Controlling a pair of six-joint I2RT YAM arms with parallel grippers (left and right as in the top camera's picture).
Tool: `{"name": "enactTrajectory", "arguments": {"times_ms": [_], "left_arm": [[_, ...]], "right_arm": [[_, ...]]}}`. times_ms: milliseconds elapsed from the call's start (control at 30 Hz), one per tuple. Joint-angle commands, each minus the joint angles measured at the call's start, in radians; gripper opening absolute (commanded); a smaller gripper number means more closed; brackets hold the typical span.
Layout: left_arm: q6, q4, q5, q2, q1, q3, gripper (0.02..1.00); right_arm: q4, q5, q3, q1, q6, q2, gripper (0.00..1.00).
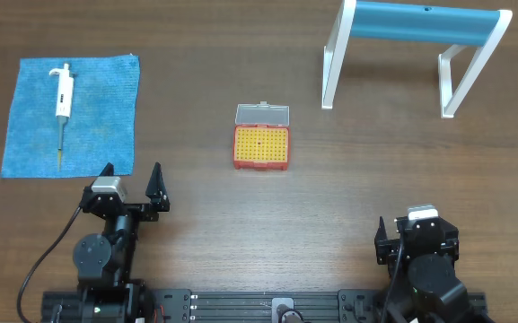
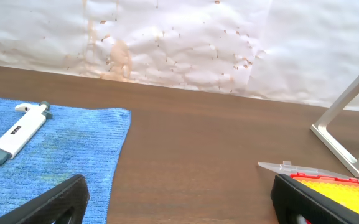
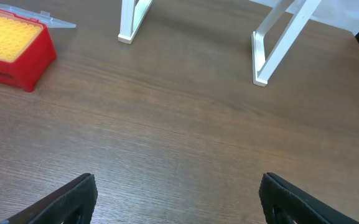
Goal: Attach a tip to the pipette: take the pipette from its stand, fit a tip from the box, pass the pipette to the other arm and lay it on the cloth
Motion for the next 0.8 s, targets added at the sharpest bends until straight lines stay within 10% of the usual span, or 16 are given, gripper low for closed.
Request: {"name": "enactTrajectory", "arguments": {"times_ms": [33, 200, 367, 567, 800], "left_arm": [[-0.009, -0.008, 0.007, -0.013, 0.002, -0.001, 0.945], [-0.009, -0.008, 0.007, -0.013, 0.002, -0.001, 0.947], [-0.009, -0.008, 0.007, -0.013, 0.002, -0.001, 0.945], [-0.009, -0.008, 0.007, -0.013, 0.002, -0.001, 0.945], [-0.009, -0.008, 0.007, -0.013, 0.002, -0.001, 0.945]], "right_arm": [[0.003, 0.013, -0.002, 0.006, -0.01, -0.007, 0.849], [0.049, 0.01, -0.008, -0.021, -0.01, -0.007, 0.847], [0.776, 0.047, -0.173, -0.23, -0.09, -0.007, 0.847], [1.588, -0.399, -0.537, -0.5, -0.089, -0.007, 0.849], [1.364, -0.543, -0.568, -0.575, -0.126, -0.013, 0.849]]}}
